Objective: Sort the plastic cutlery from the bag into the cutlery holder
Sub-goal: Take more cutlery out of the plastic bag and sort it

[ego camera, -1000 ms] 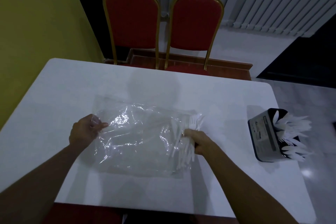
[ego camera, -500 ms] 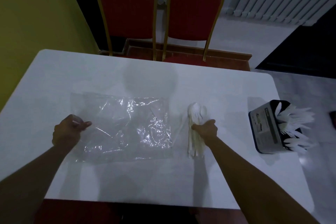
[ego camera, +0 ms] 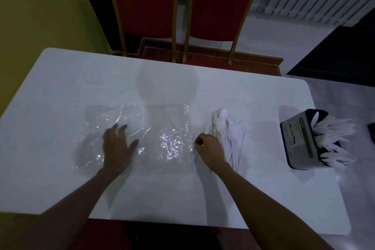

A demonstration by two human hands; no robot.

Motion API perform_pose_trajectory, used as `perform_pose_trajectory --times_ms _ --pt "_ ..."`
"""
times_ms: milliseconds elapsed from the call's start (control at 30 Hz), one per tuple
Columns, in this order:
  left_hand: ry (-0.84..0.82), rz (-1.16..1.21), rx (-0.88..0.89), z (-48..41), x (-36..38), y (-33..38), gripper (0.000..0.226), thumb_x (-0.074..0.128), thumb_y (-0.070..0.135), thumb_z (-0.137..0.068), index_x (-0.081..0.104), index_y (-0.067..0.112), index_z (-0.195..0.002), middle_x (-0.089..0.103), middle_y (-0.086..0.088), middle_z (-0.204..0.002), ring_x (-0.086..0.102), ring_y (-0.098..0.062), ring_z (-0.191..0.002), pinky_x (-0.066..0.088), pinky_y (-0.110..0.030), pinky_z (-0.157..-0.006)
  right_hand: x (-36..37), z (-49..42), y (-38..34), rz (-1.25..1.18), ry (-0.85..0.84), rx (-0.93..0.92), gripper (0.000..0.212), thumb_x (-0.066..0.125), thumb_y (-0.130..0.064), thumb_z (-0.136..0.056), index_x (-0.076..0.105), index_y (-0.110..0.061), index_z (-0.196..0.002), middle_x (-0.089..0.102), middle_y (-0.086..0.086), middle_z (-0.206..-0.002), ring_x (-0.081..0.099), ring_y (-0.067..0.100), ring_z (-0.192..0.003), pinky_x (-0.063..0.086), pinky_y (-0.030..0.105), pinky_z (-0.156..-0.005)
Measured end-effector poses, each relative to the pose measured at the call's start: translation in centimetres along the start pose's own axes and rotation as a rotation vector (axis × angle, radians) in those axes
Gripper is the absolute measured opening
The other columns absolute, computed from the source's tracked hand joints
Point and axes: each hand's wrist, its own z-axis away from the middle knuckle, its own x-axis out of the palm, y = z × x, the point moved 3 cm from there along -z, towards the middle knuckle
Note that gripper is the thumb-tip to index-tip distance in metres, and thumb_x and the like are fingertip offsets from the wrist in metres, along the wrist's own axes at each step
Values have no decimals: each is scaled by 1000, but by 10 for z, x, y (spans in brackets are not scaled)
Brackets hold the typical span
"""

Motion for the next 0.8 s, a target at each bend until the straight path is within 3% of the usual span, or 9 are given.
perform_pose_trajectory --times_ms 133,233,300,367,467,533,633,700,800 --pt "-185 -66 102 20 28 26 98 11 87 -71 44 24 -139 32 -21 -150 32 -47 -134 33 -54 -107 18 -2 -7 -30 -60 108 14 64 -19 -88 62 -7 -95 65 8 -93 62 23 -85 47 31 -69" --pt "-315 -92 68 26 42 28 103 17 87 -60 19 35 -148 1 -12 -160 6 -40 -145 14 -54 -115 27 -8 -9 55 -97 115 16 64 -20 -89 58 -6 -93 61 9 -89 61 25 -82 43 29 -63" --pt "-346 -107 69 25 46 24 101 26 86 -63 10 36 -150 -9 -9 -160 -3 -38 -146 9 -55 -116 29 -11 -9 77 -105 129 13 58 -15 -89 55 -8 -78 56 10 -78 59 26 -73 45 29 -60" --pt "-366 -129 84 25 48 18 97 36 83 -70 6 36 -150 -14 -9 -159 -7 -37 -146 9 -56 -117 29 -11 -4 59 -101 158 21 58 -14 -86 48 -11 -67 49 8 -67 52 23 -63 40 23 -54" --pt "-370 -157 110 24 47 6 112 11 96 -53 1 39 -149 -17 -6 -159 -9 -36 -146 8 -56 -115 21 -2 12 -53 -20 242 21 62 -13 -83 53 -8 -65 52 6 -59 58 21 -56 45 23 -51" --pt "-367 -149 118 23 43 -5 114 8 96 -48 2 40 -148 -16 -3 -159 -8 -33 -147 9 -56 -115 15 4 26 -118 18 308 18 64 -13 -84 60 -2 -71 61 9 -65 65 22 -60 50 23 -53" --pt "-360 -153 121 15 32 -24 116 6 99 -46 4 42 -148 -11 -1 -160 -4 -32 -147 10 -56 -114 8 6 41 -148 25 349 19 62 -10 -87 66 8 -81 67 13 -69 60 16 -51 46 18 -44" --pt "-359 -173 87 10 21 -37 111 21 95 -52 4 41 -148 -10 -1 -160 -4 -31 -147 9 -56 -114 4 5 45 -149 28 359 20 63 -13 -88 66 6 -83 70 16 -76 63 17 -54 51 21 -47" --pt "-343 -166 0 1 9 -55 98 60 69 -71 11 35 -150 -7 -4 -160 -7 -33 -147 8 -58 -115 -8 8 41 4 83 330 22 61 -29 -89 60 -7 -92 67 7 -86 66 21 -74 57 33 -69"
